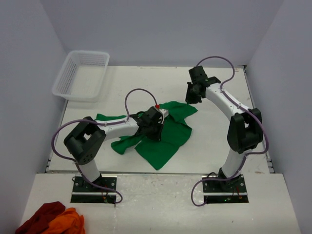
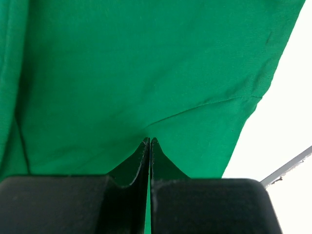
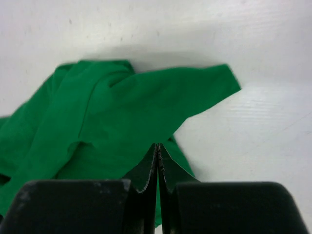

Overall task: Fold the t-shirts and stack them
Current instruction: Flatten out the tshirt

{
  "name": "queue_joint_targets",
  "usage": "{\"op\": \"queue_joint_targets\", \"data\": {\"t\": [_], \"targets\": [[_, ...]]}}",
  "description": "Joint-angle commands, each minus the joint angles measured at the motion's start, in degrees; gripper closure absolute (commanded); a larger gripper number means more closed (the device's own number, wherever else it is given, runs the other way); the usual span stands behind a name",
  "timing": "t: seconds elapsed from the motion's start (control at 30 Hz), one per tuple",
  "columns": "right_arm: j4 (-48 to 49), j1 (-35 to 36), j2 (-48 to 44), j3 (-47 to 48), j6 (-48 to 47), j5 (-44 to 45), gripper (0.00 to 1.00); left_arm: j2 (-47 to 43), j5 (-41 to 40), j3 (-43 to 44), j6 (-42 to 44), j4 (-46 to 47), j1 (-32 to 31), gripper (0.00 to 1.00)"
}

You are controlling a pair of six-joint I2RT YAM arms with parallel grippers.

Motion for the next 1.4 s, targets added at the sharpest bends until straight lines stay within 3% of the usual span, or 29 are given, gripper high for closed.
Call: {"op": "queue_joint_targets", "data": {"t": [0.0, 0.33, 0.43, 0.6, 0.67, 0.9, 1.27, 1.37], "targets": [[6.2, 1.8, -6.1, -7.4, -1.7, -9.4, 1.00, -1.6, 0.1, -0.8, -1.1, 1.6, -0.3, 1.00], [8.9, 14.5, -26.9, -24.3, 2.1, -4.8, 1.00, 8.3, 4.4, 5.9, -1.1, 0.6, -0.4, 1.00], [7.5, 16.1, -34.2, -28.3, 3.6, -4.7, 0.92, 11.2, 5.2, 9.5, -1.1, -0.2, -0.3, 1.00], [5.0, 16.7, -41.5, -35.0, 5.8, -2.6, 0.68, 14.6, 5.1, 15.9, -1.3, -1.7, -0.1, 1.00], [3.0, 16.9, -43.1, -36.0, 6.7, -1.8, 0.66, 15.6, 5.1, 17.6, -1.4, -2.4, 0.3, 1.00], [3.6, 17.3, -43.8, -40.7, 8.0, -3.0, 0.58, 17.5, 4.0, 23.7, -1.1, -5.2, 2.7, 1.00], [9.8, 19.4, -34.3, -44.6, 10.6, -4.4, 0.55, 13.0, 2.2, 25.3, 1.6, -7.7, 9.5, 1.00], [10.0, 21.4, -32.2, -44.0, 11.8, -4.0, 0.50, 12.5, 2.4, 26.2, 1.9, -8.6, 10.2, 1.00]]}}
